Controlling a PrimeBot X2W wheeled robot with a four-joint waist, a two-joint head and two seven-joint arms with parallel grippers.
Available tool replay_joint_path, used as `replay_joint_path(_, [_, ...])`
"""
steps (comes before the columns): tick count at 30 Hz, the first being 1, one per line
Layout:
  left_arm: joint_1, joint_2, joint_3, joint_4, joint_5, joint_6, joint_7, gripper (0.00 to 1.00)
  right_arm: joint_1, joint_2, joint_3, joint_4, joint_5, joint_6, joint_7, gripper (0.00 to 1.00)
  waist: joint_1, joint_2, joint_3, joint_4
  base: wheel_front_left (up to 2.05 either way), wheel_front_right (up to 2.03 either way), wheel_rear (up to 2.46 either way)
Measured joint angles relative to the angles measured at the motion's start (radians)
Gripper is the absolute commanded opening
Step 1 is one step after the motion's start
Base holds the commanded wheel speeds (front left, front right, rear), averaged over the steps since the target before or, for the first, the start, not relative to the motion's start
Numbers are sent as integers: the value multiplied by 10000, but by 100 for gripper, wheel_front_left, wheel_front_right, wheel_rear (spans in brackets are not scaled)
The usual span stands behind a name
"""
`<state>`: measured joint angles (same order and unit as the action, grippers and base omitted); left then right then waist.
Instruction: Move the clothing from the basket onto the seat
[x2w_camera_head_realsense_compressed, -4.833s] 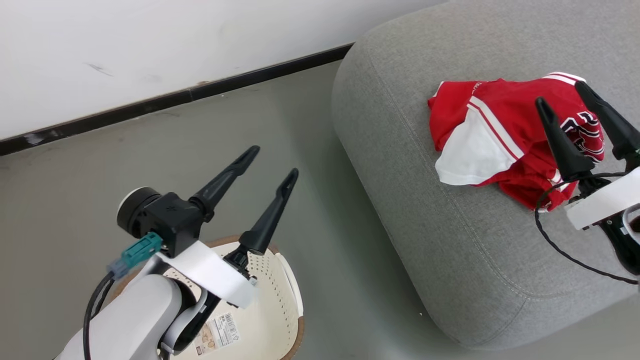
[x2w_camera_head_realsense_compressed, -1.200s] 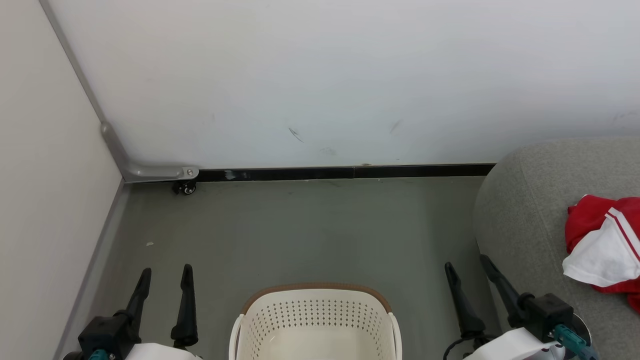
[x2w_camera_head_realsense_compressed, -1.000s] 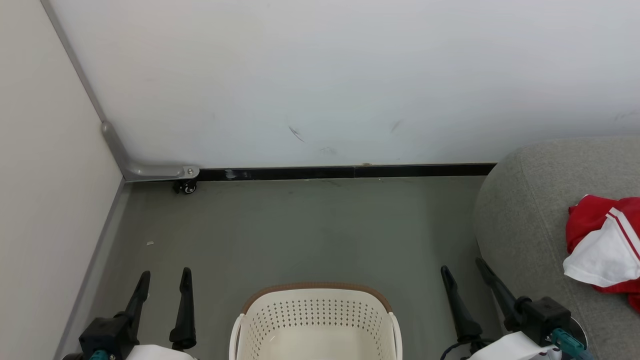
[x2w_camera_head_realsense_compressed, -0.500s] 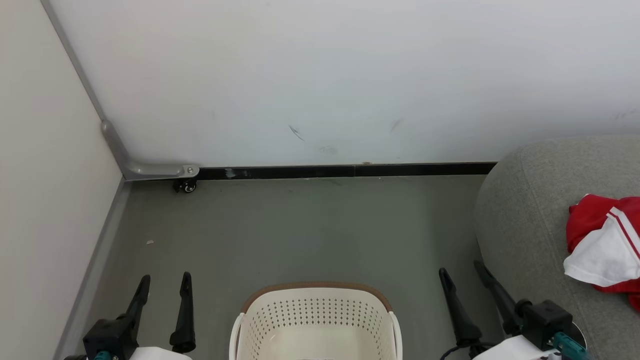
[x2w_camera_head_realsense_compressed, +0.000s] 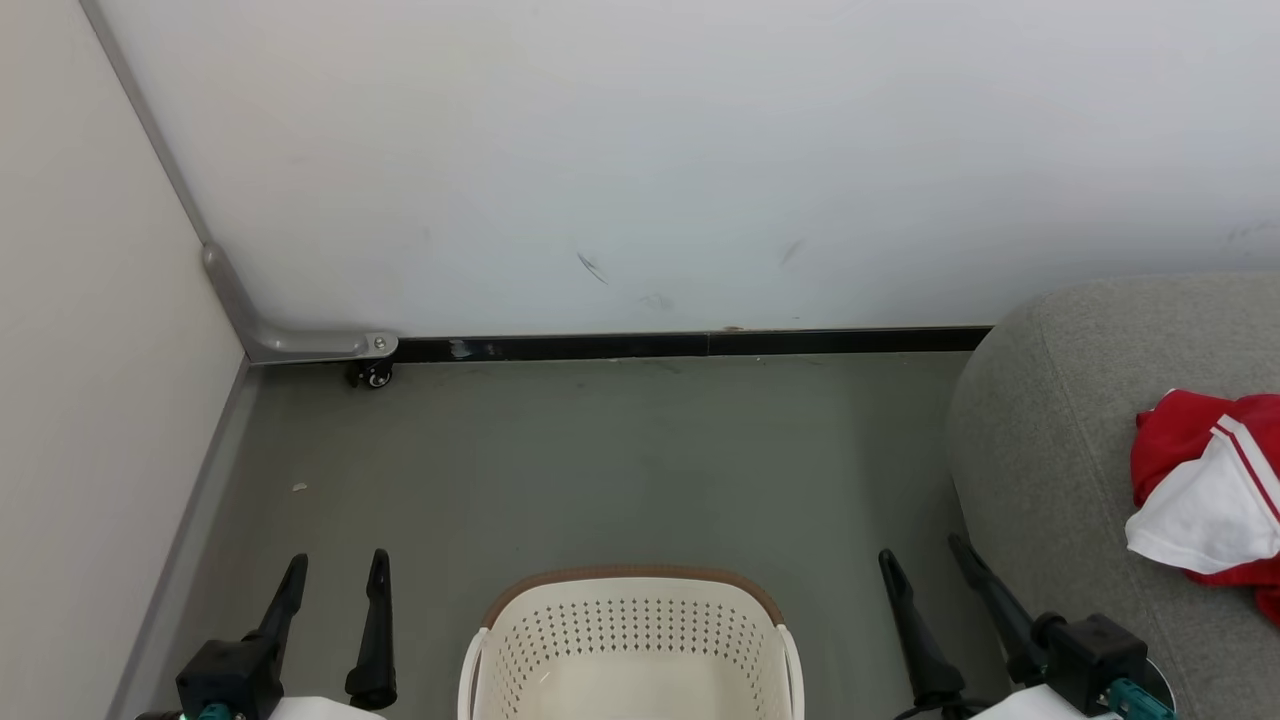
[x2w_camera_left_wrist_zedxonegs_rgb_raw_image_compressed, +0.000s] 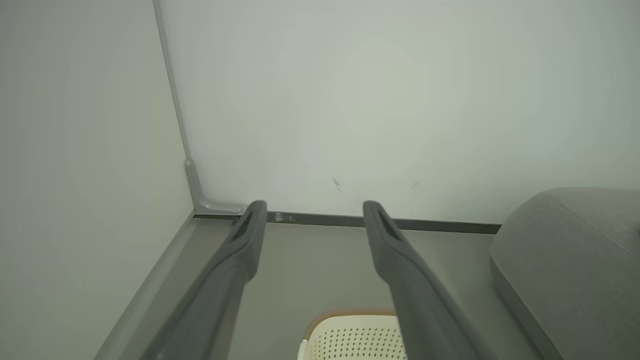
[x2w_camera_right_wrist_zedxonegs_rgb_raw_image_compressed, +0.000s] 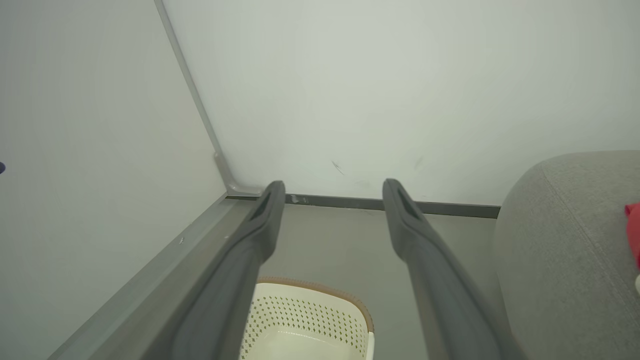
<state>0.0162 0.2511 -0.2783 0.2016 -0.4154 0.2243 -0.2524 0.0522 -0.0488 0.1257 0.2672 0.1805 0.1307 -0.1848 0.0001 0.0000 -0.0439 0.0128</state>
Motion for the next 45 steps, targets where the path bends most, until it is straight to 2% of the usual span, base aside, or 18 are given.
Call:
replay_joint_path(37, [-3,-65,88,222,355,-148,0,100,309,4,-4,-516,56,0,284,100,0,0,73,2,0,0,0])
replay_joint_path(38, [7,-79,71,278,359,-146,2,0,309,4,8,-453,54,0,280,0,0,0,74,2,0,0,0])
replay_joint_path(45, [435,-431,-98,880,313,-148,38,0,719,10,111,151,67,0,280,0,0,0,76,0,0,0,0])
